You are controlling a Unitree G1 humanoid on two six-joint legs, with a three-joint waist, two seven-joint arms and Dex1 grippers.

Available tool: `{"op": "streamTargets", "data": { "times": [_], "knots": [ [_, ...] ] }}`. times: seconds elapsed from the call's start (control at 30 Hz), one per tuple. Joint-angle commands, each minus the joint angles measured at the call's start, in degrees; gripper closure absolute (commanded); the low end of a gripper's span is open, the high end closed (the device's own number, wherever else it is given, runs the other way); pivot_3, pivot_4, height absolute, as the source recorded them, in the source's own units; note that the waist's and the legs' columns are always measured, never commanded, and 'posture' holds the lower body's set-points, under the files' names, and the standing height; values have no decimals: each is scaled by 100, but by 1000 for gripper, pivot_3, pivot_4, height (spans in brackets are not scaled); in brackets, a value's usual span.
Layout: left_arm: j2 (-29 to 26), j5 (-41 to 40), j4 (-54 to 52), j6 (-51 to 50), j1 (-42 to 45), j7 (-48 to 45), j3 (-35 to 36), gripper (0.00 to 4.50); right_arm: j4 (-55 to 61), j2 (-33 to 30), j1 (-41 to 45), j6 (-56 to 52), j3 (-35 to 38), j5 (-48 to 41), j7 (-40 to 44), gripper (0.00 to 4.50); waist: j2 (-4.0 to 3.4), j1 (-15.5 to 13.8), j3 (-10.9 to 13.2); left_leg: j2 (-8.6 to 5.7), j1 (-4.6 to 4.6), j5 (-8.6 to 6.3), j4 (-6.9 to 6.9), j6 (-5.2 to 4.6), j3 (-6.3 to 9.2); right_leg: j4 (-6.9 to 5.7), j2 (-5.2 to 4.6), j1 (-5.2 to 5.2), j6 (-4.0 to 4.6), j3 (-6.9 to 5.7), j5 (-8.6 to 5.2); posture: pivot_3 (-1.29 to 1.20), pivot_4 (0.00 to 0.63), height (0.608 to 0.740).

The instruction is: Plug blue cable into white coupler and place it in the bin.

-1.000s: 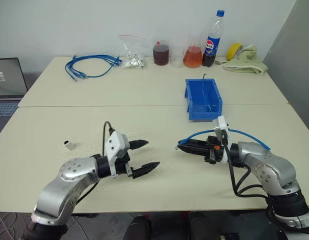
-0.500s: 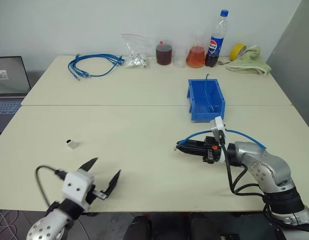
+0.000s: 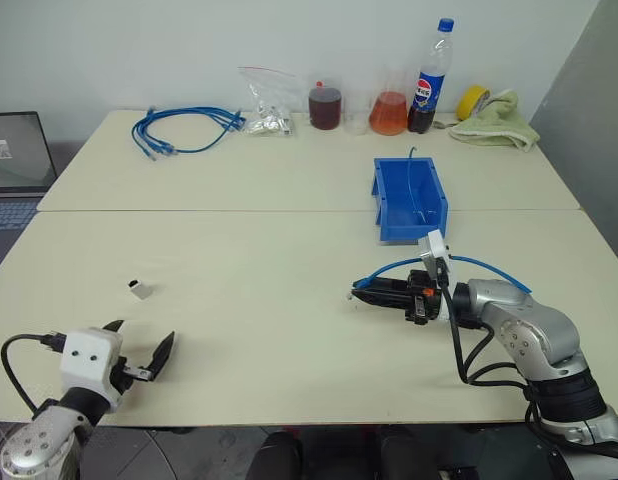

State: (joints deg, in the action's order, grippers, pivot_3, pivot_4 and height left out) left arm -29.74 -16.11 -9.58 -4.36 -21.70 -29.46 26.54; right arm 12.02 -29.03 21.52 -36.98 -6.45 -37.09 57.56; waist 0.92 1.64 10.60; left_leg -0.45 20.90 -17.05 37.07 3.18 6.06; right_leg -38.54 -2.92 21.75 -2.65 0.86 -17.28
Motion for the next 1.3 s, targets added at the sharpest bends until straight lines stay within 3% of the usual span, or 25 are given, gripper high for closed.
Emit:
{"op": "streamTargets", "data": {
  "times": [0.03,0.43,1.13,1.3],
  "knots": [
    [-178,-287,368,16,135,-267,290,0,79,-37,140,43,9,2,112,4303,0,11,0,1,0,0,-1,0,0,0,0,1,0,0,0,0,150,740],
    [-392,-366,1406,-123,1086,-175,332,0,76,-37,190,29,-47,-1,116,4303,3,6,-1,4,0,1,0,1,2,-5,-11,3,0,0,0,0,150,740],
    [-1221,0,3620,121,2983,-1233,-442,0,48,36,278,49,-126,43,94,4303,5,12,-3,1,2,3,1,5,-4,-31,-14,28,1,1,1,0,150,740],
    [-1176,-15,3609,25,2994,-1397,-519,891,74,31,259,42,-103,48,76,4303,4,14,-3,2,2,4,1,6,-3,-33,-15,29,1,1,1,0,150,740]
  ]
}}
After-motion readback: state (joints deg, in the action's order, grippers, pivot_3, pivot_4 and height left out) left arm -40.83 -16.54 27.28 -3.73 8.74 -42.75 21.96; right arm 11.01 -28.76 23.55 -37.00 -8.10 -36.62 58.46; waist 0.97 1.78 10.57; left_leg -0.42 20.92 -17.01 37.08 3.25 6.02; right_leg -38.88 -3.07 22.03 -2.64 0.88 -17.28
